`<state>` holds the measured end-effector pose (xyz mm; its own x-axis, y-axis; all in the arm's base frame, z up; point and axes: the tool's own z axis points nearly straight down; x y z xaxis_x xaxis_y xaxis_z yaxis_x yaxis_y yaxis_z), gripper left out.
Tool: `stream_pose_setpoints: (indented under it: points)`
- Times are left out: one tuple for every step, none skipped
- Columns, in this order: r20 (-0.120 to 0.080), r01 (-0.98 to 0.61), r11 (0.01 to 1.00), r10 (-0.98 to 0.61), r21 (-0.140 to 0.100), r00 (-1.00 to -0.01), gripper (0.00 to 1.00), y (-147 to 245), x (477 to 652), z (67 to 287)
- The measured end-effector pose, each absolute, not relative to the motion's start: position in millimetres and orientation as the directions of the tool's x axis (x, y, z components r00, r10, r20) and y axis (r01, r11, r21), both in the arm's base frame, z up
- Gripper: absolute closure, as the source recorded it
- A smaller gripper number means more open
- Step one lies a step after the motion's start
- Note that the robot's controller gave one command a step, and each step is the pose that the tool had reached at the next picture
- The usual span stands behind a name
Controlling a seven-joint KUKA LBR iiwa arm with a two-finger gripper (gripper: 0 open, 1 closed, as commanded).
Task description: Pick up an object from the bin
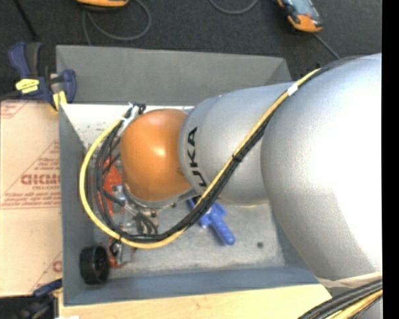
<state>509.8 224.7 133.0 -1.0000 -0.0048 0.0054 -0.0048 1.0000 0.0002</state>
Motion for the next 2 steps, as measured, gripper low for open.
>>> stream_pose_setpoints:
  points:
    - [-0.001,0.000,1.000,0.000,0.002,-1.000,0.00,223.8,511.5,137.6]
    - [-0.010,-0.095,0.995,-0.095,0.002,-0.995,0.00,224.5,501.1,109.9]
